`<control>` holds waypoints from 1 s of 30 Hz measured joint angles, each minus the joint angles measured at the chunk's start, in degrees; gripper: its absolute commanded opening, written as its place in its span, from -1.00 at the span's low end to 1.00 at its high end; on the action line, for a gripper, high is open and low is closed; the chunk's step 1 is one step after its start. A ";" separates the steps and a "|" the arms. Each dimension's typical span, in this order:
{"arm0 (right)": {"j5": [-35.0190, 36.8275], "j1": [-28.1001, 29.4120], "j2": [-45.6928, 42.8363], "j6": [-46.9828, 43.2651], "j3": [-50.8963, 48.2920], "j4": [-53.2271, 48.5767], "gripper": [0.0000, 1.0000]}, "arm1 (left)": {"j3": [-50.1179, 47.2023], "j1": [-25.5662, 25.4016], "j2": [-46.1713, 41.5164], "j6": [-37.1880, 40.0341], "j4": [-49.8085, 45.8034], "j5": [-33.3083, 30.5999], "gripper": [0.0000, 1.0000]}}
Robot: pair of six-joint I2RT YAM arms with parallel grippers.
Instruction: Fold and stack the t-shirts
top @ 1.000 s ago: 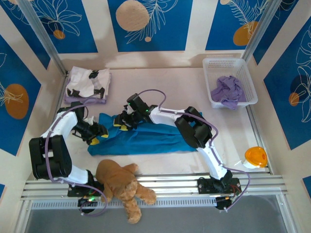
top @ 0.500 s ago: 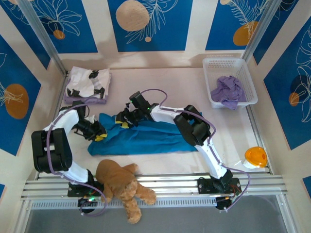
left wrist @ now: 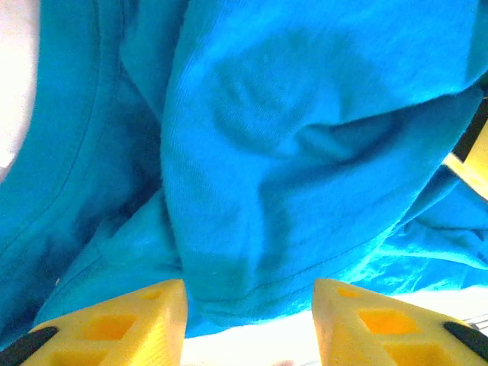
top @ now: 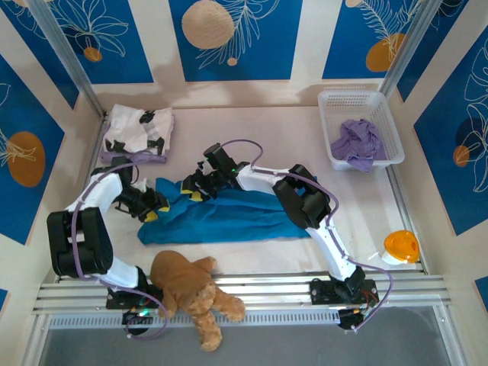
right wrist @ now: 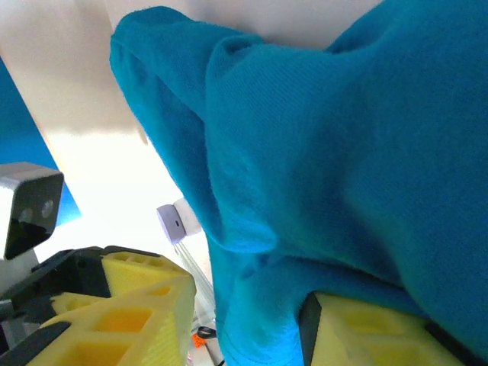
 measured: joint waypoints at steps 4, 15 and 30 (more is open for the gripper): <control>-0.22 0.00 0.00 -0.02 0.00 0.00 -0.16 | -3.91 -0.33 -0.52 -0.90 0.68 0.02 -0.05; -0.81 0.00 0.00 -0.02 0.00 0.00 -0.16 | -6.73 -1.16 -0.52 -4.85 5.66 1.92 -0.45; -1.05 -0.42 0.00 0.00 0.00 0.00 -0.16 | -2.69 -1.31 -0.50 -5.29 6.51 2.08 -0.28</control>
